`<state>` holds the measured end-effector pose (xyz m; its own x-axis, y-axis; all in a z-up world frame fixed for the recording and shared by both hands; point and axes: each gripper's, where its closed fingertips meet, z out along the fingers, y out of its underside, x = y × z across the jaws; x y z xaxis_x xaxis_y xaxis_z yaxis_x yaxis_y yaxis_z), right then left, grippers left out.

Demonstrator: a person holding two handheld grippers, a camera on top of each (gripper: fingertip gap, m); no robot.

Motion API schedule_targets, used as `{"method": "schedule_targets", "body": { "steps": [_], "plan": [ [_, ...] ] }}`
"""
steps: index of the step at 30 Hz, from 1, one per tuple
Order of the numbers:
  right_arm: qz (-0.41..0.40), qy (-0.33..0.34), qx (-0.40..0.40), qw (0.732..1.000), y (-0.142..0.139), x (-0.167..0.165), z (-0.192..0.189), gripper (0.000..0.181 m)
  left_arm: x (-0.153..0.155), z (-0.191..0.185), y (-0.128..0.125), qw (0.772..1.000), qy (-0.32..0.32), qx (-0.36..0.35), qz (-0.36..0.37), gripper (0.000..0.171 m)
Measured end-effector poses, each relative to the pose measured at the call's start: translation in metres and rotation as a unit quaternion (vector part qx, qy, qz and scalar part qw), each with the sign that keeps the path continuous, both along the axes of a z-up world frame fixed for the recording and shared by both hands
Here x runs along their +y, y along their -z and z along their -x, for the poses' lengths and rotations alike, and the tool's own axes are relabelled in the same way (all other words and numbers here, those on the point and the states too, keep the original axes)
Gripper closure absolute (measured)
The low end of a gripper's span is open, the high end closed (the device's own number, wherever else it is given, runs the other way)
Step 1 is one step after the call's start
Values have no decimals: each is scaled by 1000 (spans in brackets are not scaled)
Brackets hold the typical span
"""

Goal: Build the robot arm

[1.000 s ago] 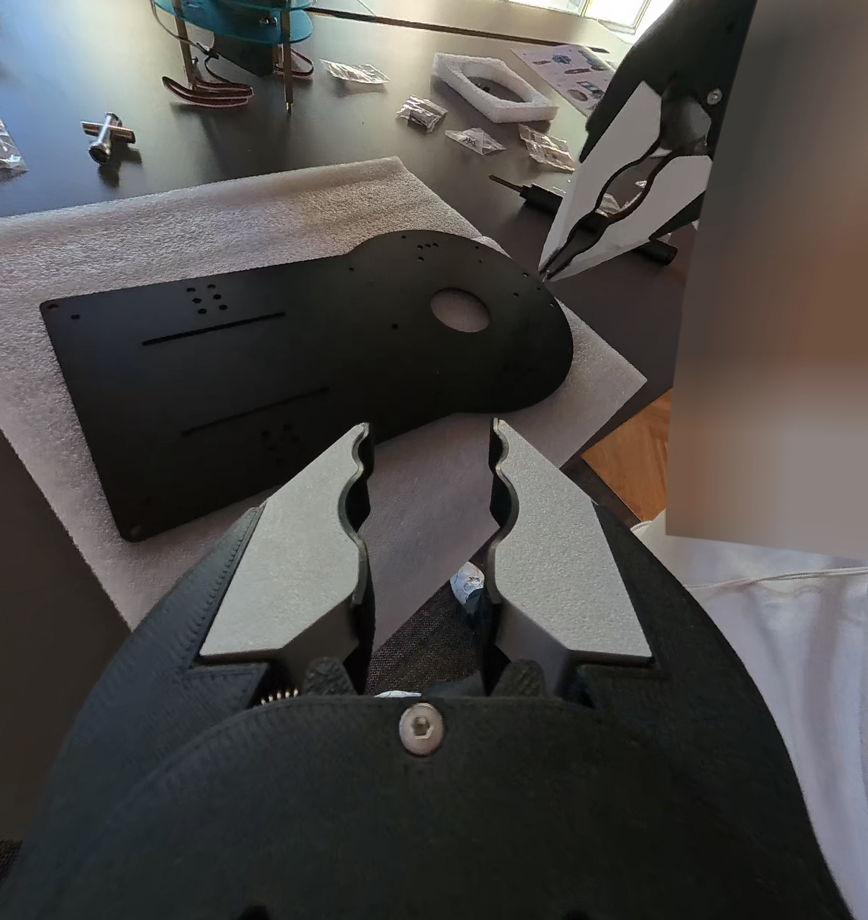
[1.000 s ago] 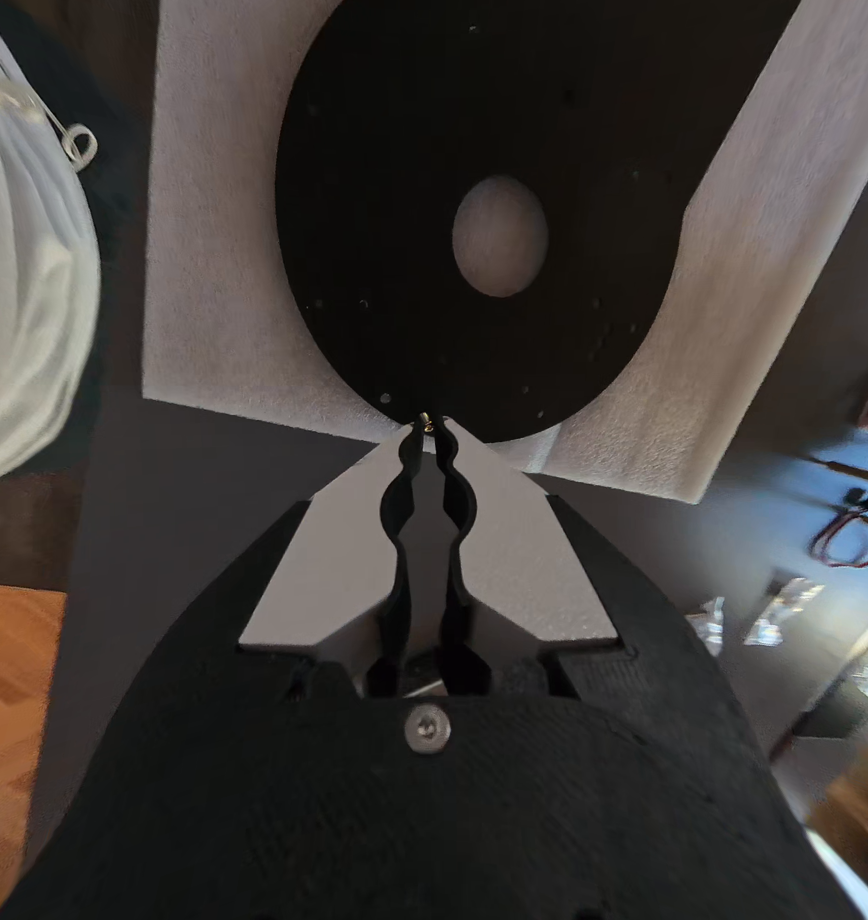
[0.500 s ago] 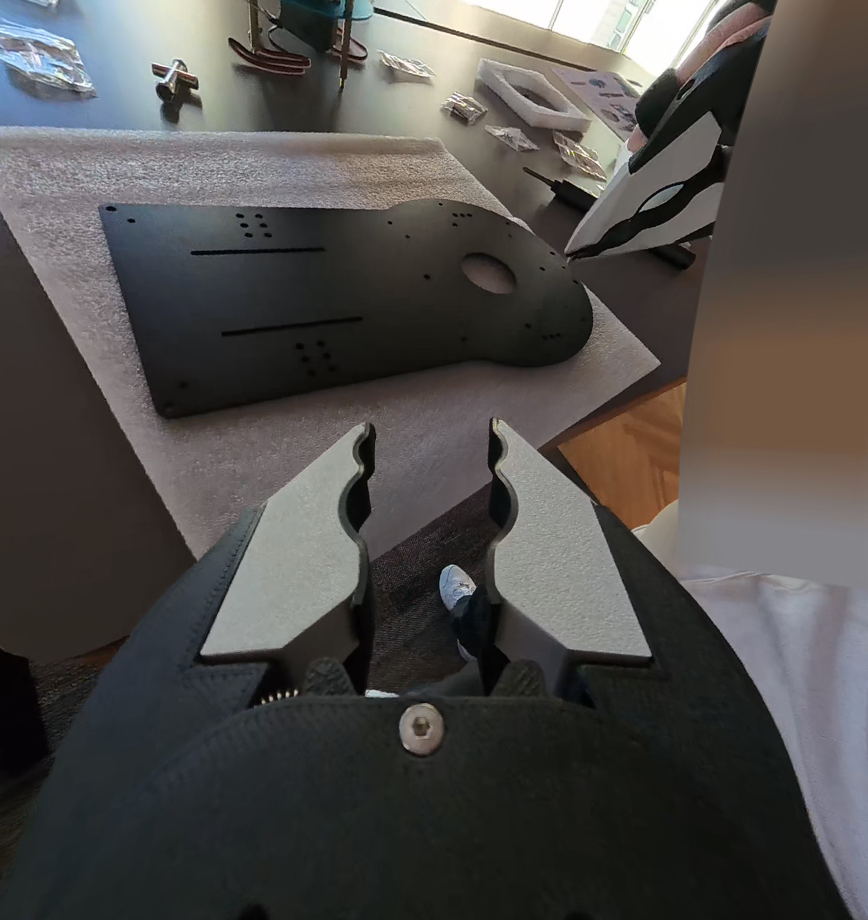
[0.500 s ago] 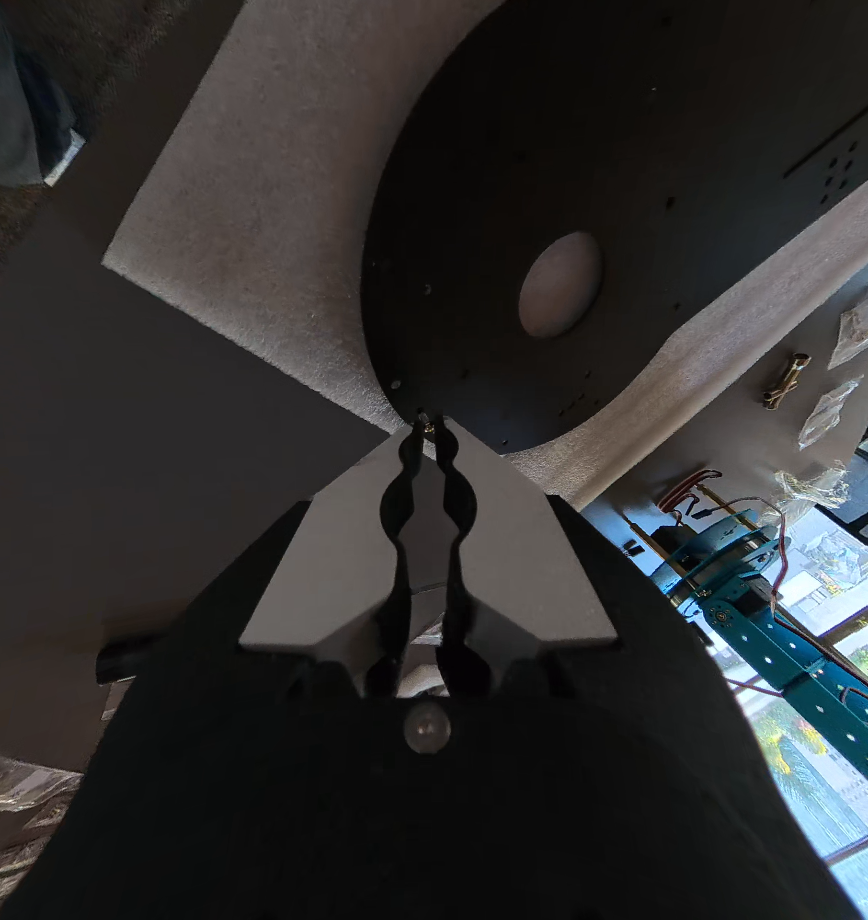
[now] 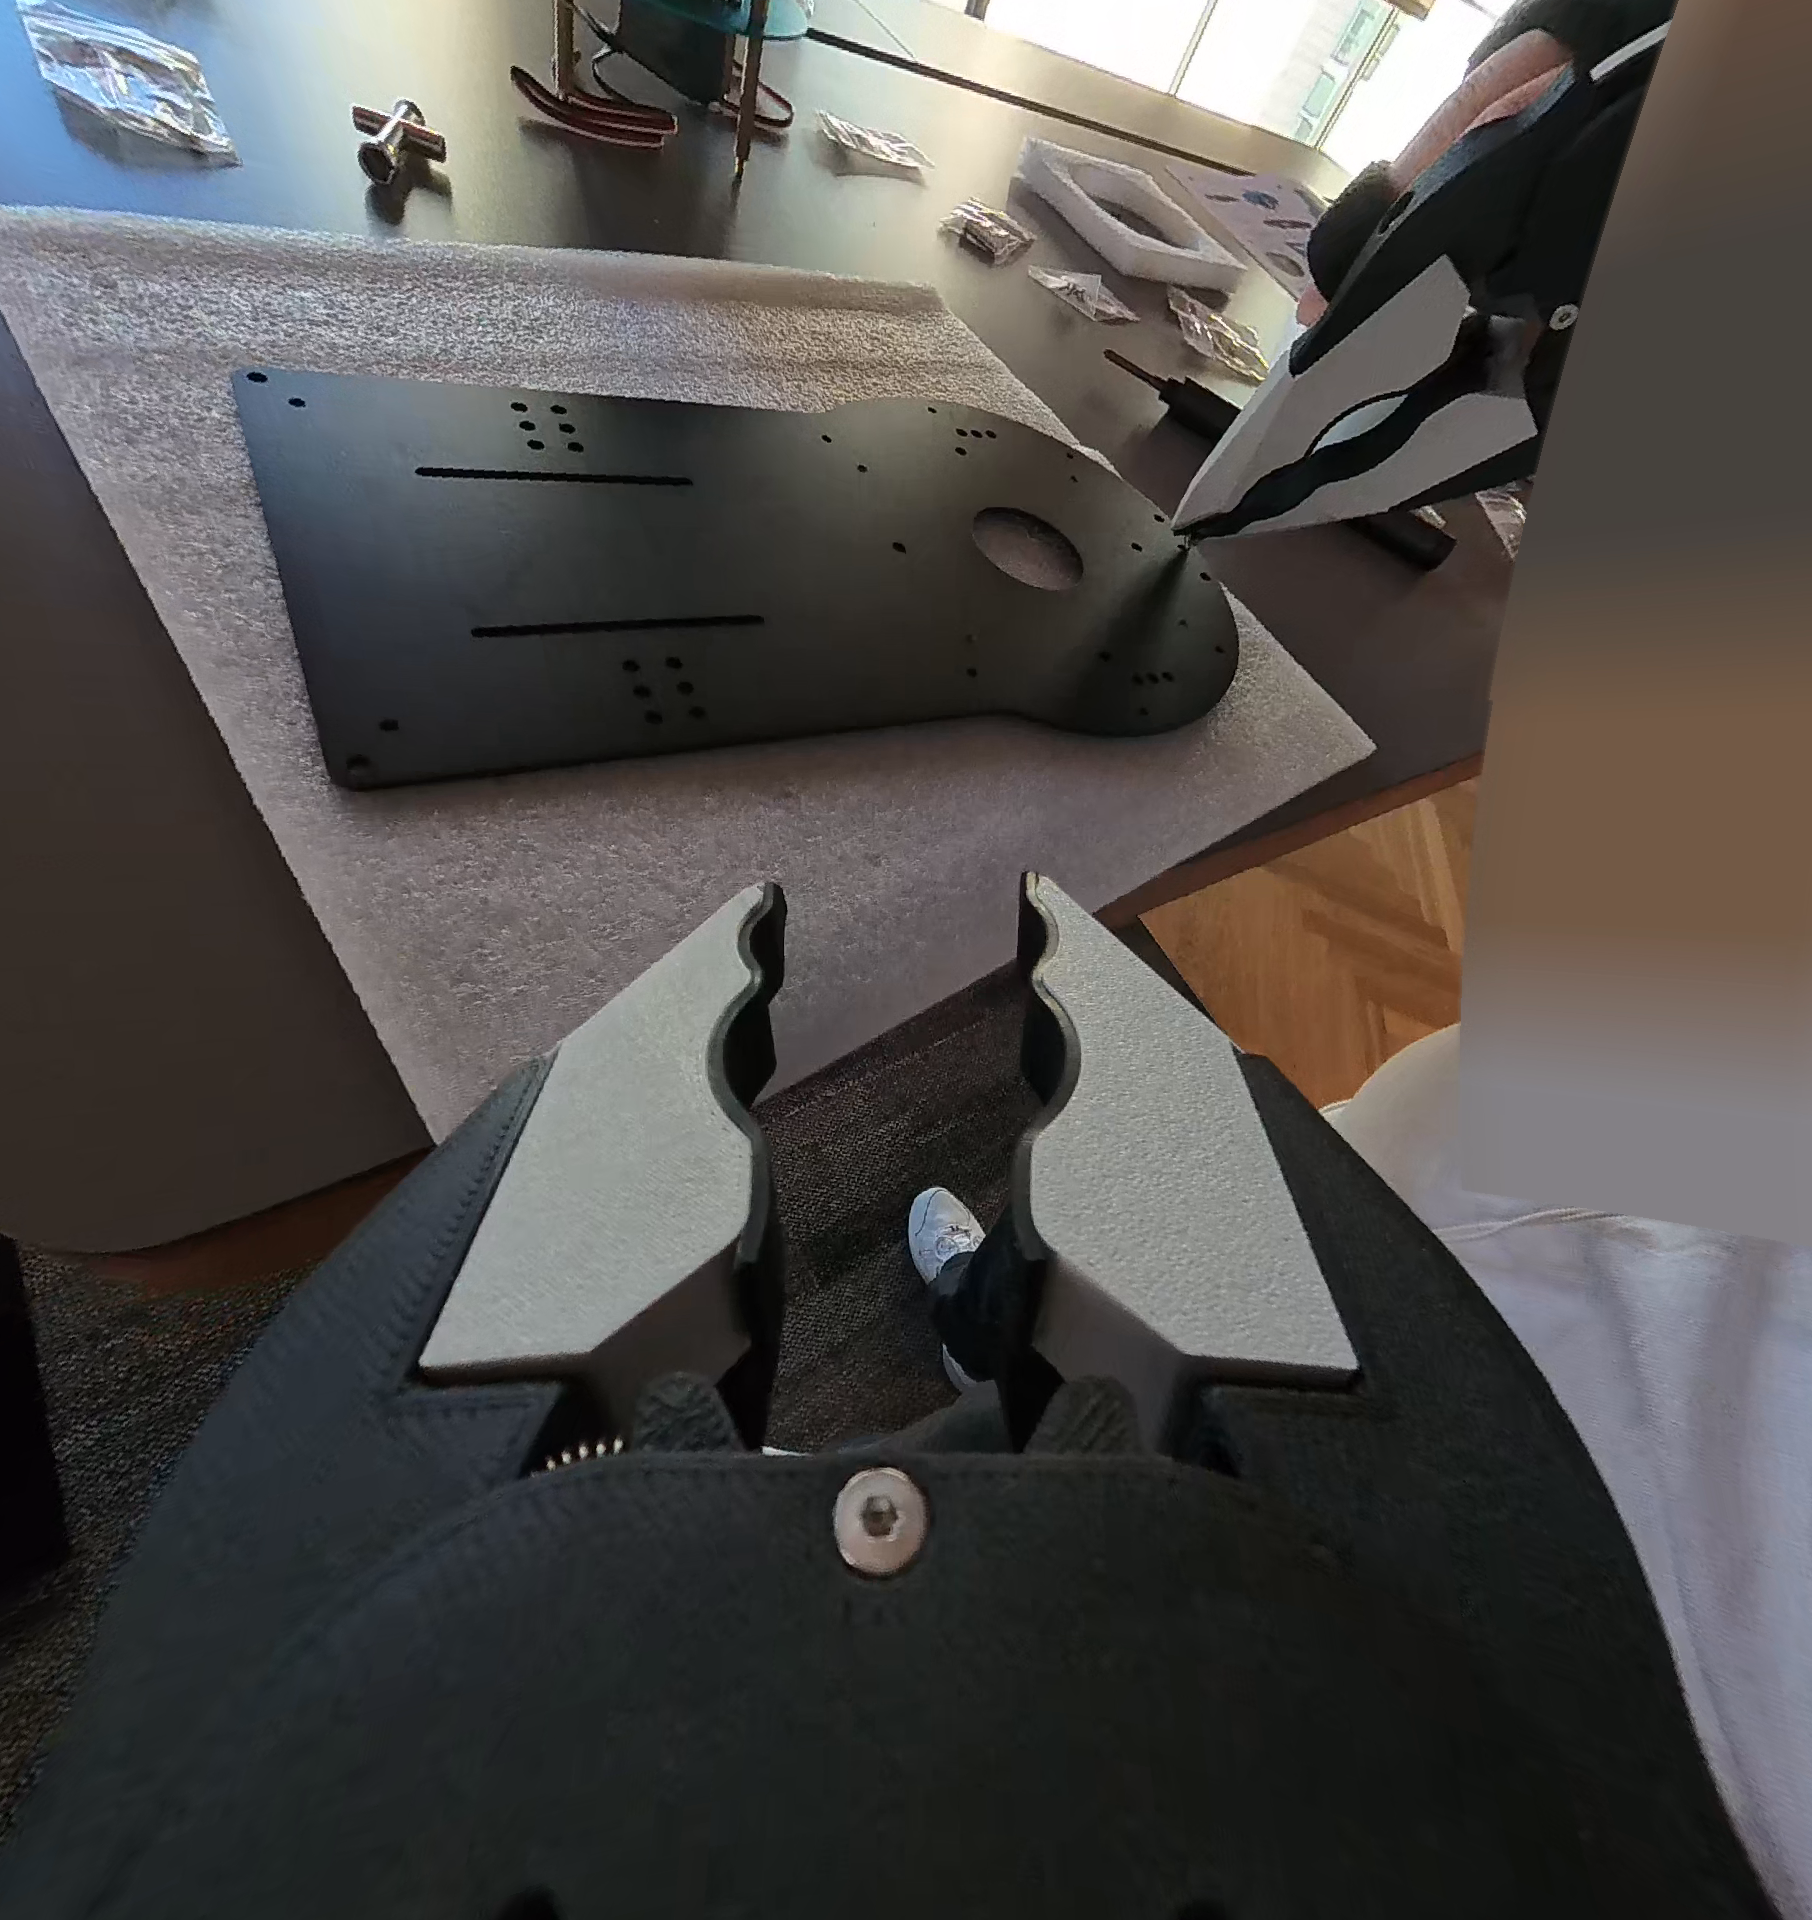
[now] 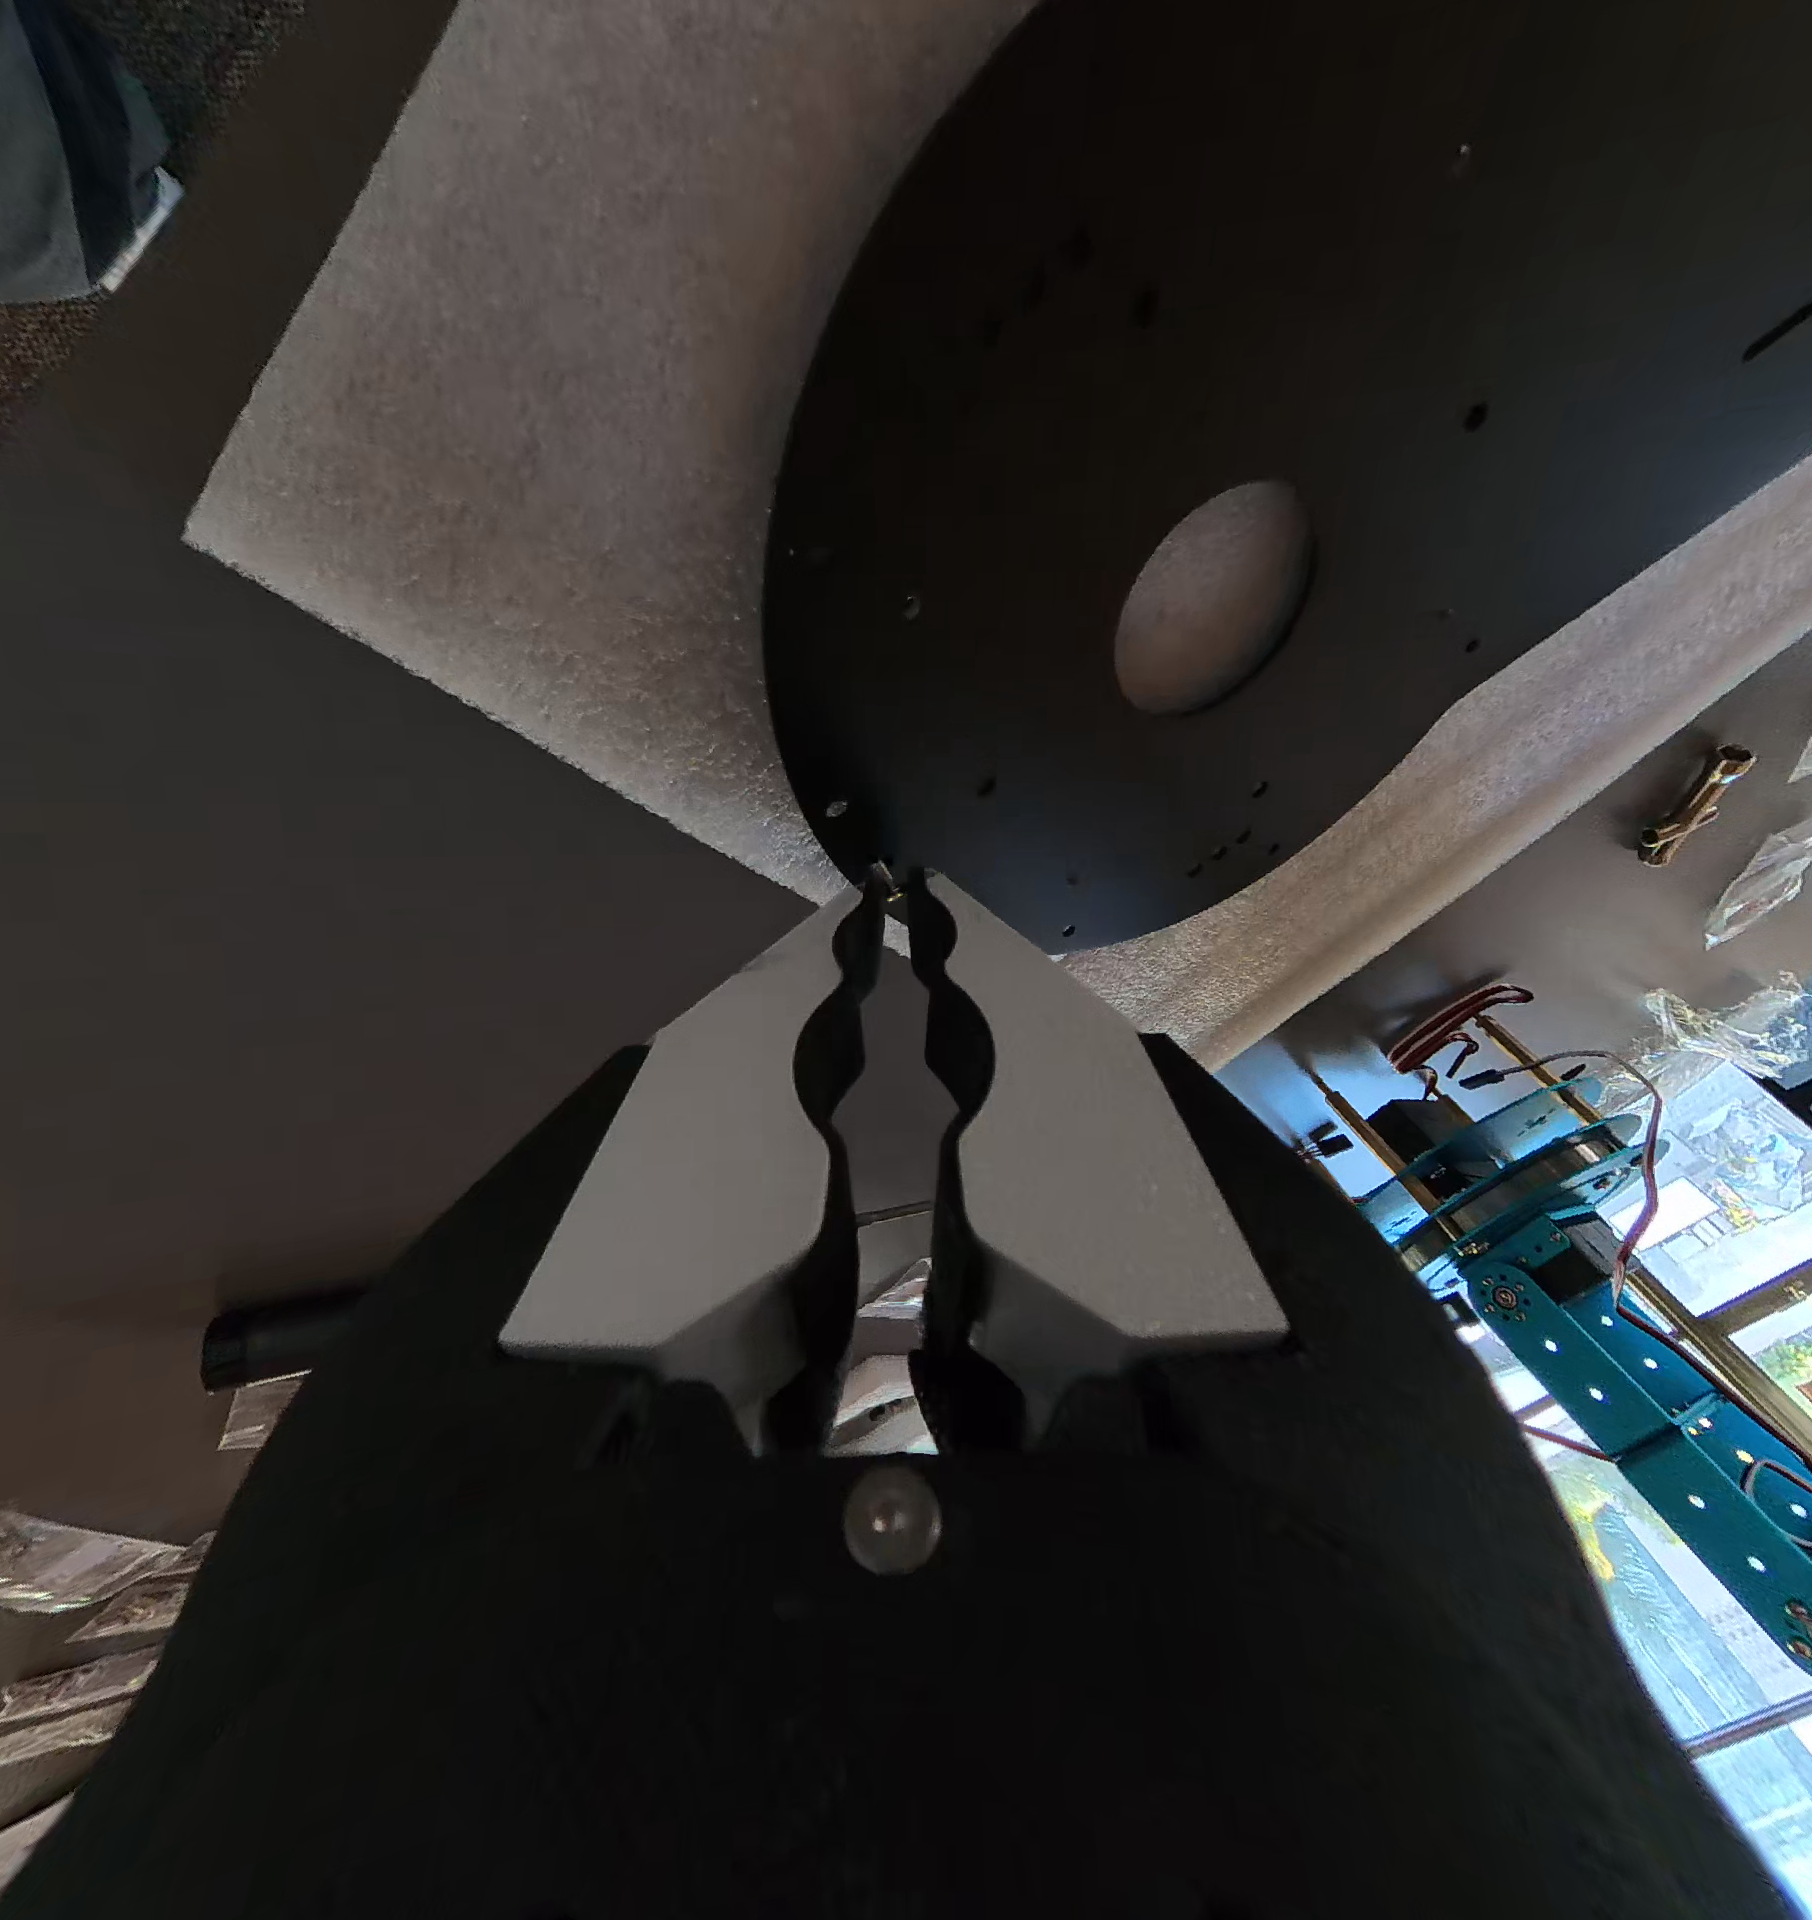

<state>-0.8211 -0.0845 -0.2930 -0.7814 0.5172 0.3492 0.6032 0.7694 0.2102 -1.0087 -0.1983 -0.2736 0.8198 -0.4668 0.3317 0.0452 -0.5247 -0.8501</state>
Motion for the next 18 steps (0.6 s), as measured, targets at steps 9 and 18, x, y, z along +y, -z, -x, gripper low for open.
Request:
{"method": "schedule_targets", "body": {
  "steps": [9, 18],
  "plan": [
    [-31, -4, 6, 999, -2, 1, 3, 178, -4, -1, -1, 1000, -6, -14, -3, 129],
    [91, 109, 309, 940, -62, -9, 44, 178, 53, -92, -65, 969, 118, -214, -38, 150]
  ]
}}
